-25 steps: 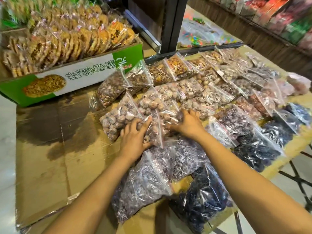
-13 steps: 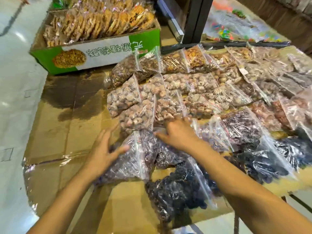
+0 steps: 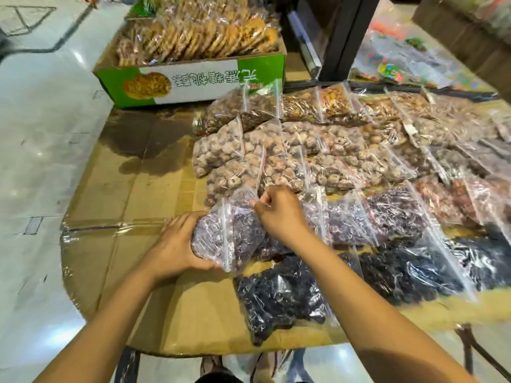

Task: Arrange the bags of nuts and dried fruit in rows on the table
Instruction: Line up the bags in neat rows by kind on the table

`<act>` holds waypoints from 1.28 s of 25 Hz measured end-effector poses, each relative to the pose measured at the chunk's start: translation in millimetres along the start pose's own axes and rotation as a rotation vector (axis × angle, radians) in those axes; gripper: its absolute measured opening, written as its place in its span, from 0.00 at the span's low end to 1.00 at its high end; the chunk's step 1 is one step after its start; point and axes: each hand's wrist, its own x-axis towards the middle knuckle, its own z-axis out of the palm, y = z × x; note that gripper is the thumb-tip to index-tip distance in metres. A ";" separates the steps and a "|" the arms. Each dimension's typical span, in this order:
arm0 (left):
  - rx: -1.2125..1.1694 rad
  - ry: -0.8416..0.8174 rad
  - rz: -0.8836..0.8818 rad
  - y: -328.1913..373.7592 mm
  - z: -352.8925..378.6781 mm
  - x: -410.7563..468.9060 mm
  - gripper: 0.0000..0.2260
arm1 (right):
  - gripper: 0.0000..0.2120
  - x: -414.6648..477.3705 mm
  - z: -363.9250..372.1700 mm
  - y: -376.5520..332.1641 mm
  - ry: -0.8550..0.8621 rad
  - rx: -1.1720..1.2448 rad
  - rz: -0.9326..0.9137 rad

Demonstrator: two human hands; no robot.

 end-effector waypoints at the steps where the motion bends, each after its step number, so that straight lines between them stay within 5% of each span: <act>1: -0.006 0.033 -0.002 1.3 1.5 0.6 0.49 | 0.11 -12.5 1.7 5.4 0.078 0.057 -0.037; 5: -0.011 0.098 0.014 1.9 8.7 1.0 0.39 | 0.12 -50.3 11.6 35.4 0.244 -0.075 -0.063; 9: -0.632 0.275 -0.058 2.3 -4.2 0.3 0.24 | 0.11 -54.0 6.7 29.1 0.157 0.017 0.095; 11: -0.736 0.328 -0.044 8.7 -4.3 2.3 0.27 | 0.11 -56.9 9.6 27.7 0.140 0.037 0.143; 13: -0.657 0.225 0.010 21.3 2.9 5.3 0.30 | 0.10 -57.8 10.7 27.2 0.111 0.059 0.192; 16: -0.393 0.121 0.114 24.7 10.2 13.9 0.41 | 0.23 -53.5 6.4 21.5 0.058 0.124 0.282; 19: -0.443 0.059 0.125 18.8 0.2 17.0 0.40 | 0.29 -48.2 6.7 6.9 0.073 0.103 0.273; 22: -0.394 0.069 0.156 10.3 1.6 10.2 0.38 | 0.18 -40.6 9.8 -3.4 0.086 0.033 0.264; 29: -0.506 0.234 0.124 -6.0 -5.5 15.6 0.37 | 0.11 -44.4 24.6 7.1 0.111 0.406 0.452; 32: -0.344 0.239 0.232 -7.7 -18.4 21.8 0.37 | 0.06 -42.9 32.3 6.7 0.087 0.305 0.364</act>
